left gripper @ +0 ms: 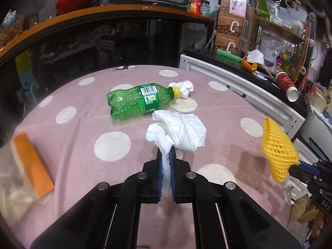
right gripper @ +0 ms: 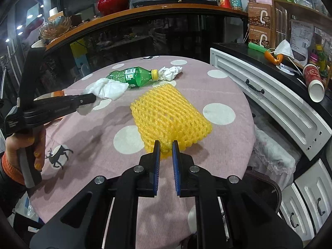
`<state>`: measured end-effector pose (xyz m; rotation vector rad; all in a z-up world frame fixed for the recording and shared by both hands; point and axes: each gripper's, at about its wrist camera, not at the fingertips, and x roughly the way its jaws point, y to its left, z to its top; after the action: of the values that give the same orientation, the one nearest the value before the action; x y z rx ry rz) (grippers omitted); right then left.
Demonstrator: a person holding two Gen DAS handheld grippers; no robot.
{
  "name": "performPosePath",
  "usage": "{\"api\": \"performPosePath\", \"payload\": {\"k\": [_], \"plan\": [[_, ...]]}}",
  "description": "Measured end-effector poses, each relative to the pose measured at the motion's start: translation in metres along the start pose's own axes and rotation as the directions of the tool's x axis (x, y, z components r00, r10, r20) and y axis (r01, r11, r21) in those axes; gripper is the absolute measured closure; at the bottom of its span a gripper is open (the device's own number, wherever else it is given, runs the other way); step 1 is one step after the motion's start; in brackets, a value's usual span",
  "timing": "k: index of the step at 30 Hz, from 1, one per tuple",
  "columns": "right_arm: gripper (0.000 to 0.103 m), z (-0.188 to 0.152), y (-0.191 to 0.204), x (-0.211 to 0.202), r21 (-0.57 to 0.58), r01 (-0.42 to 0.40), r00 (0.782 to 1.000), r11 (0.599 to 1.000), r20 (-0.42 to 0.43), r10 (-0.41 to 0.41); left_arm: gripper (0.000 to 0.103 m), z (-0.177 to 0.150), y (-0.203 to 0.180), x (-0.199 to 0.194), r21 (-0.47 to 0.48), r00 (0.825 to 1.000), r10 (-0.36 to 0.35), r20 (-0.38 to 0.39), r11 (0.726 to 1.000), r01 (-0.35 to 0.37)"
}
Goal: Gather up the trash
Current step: 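Grasp the white tissue with the left tool while the right tool lifts the yellow net, then carry the yellow net into the black bin and open the right tool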
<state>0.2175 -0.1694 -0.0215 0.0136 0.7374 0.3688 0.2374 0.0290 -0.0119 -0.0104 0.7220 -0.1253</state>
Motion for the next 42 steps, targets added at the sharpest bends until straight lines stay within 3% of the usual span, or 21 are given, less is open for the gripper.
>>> {"api": "performPosePath", "payload": {"k": [9, 18, 25, 30, 42], "plan": [[0.091, -0.029, 0.001, -0.036, 0.018, 0.011, 1.000, 1.000, 0.016, -0.011, 0.096, -0.036, -0.024, -0.048, 0.063, 0.997, -0.011, 0.076, 0.998, 0.006], [0.091, -0.064, -0.018, -0.069, 0.060, 0.058, 0.998, 0.997, 0.017, -0.059, 0.096, -0.063, -0.062, -0.071, 0.099, 0.991, -0.105, 0.078, 0.990, 0.097], [0.091, -0.099, -0.054, -0.087, 0.120, 0.130, 0.992, 0.984, -0.022, -0.128, 0.096, -0.077, -0.096, -0.077, 0.142, 0.983, -0.169, 0.066, 0.977, 0.158], [0.091, -0.119, -0.079, -0.082, 0.145, 0.196, 0.980, 0.970, -0.072, -0.187, 0.096, -0.087, -0.119, -0.074, 0.175, 0.978, -0.206, 0.043, 0.965, 0.195], [0.091, -0.165, -0.135, -0.027, 0.284, 0.283, 0.943, 0.916, -0.258, -0.211, 0.096, -0.109, -0.173, -0.054, 0.248, 0.963, -0.268, -0.042, 0.930, 0.270]]}}
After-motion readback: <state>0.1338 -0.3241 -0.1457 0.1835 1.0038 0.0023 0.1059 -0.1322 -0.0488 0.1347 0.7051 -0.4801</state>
